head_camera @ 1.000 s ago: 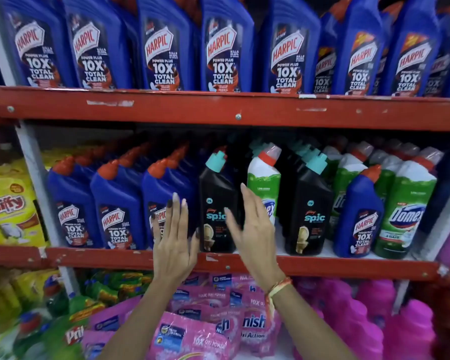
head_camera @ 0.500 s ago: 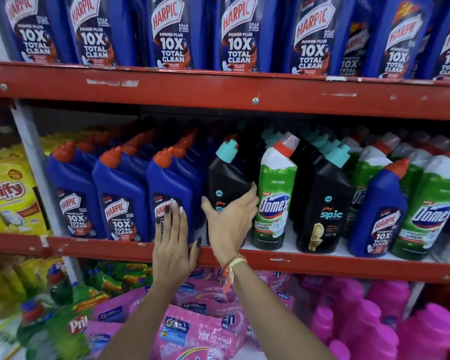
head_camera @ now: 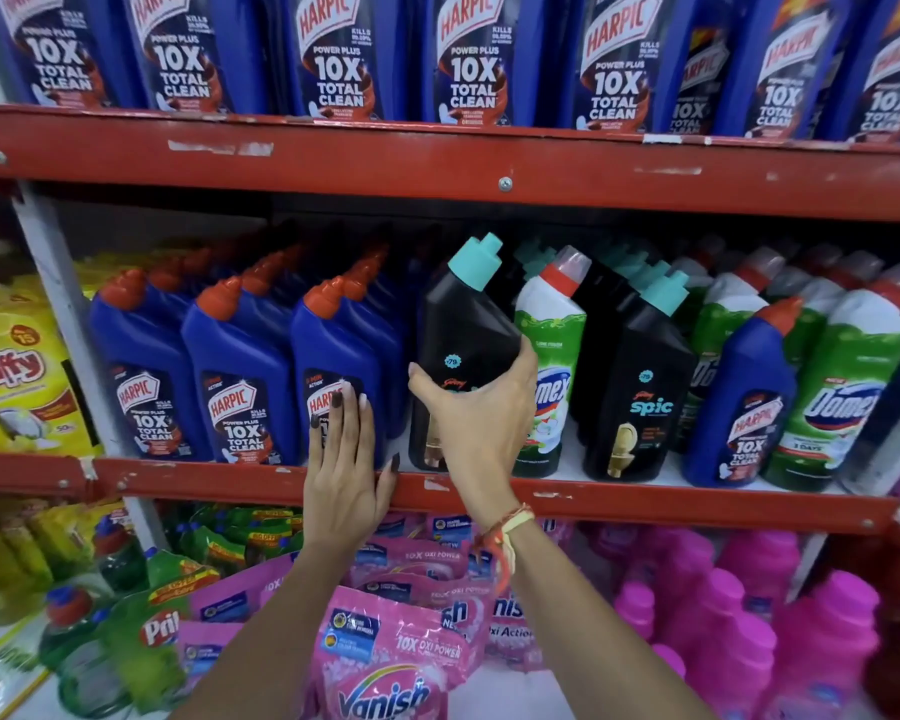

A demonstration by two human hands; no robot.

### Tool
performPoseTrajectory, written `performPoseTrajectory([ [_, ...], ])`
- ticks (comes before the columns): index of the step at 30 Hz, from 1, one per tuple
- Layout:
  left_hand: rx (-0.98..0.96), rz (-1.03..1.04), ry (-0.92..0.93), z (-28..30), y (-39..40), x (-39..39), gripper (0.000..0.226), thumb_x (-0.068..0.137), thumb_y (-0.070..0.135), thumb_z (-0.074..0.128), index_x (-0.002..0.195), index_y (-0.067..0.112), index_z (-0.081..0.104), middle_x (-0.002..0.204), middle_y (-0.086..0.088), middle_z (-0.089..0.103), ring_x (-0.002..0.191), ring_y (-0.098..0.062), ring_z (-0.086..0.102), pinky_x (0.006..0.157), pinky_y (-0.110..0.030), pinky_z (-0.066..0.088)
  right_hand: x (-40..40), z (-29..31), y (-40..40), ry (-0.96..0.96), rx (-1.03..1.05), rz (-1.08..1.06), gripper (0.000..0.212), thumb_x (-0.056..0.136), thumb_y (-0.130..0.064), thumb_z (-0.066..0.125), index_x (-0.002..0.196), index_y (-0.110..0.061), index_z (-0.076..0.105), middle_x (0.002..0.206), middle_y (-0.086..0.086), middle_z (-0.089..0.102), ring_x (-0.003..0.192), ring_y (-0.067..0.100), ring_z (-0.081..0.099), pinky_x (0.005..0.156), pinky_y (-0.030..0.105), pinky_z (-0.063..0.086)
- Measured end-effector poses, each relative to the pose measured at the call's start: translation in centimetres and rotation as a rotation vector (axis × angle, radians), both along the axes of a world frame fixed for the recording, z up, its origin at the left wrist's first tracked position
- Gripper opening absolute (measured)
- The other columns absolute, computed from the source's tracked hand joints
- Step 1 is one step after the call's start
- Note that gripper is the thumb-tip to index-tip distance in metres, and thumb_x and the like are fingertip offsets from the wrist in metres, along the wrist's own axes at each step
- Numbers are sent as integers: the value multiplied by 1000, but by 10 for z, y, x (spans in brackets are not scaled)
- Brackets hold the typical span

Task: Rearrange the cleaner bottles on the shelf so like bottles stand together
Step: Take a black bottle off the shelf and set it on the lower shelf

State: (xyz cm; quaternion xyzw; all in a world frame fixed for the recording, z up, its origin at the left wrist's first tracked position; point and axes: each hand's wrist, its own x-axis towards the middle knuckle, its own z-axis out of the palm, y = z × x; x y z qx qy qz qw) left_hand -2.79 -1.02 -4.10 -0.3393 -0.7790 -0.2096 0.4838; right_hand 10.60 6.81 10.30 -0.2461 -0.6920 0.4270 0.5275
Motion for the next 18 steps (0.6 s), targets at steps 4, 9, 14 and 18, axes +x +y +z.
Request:
performPoseTrajectory([
  [4,-49,-7,-57,3,-2,5,67,107,44,18,157,-1,15,167,-13,-1,155,-28,7,124,-46,9,32,-4,4,3,-18,-17,100,56,-43,88,139,-16,41,128,-2,57,119,16,54,99,30,46],
  [9,-74,46,-101,7,-1,10,67,106,40,23,157,-3,16,166,-16,2,155,-29,5,125,-46,4,72,-18,16,-14,-27,-42,99,54,-41,90,137,-17,41,118,-4,60,108,12,56,88,19,43],
  [14,-38,44,-136,9,7,23,68,103,33,27,157,-4,11,165,-20,6,155,-30,4,125,-48,-2,94,-44,25,-83,-66,-47,94,54,-35,90,132,-19,39,113,-5,56,100,12,52,84,24,42],
  [18,-38,-7,-128,13,22,32,71,105,43,20,157,-1,3,166,-15,-4,155,-24,-2,124,-46,2,102,-79,27,-152,-105,-43,93,54,-34,91,130,-21,38,107,-7,54,94,10,51,81,23,42],
])
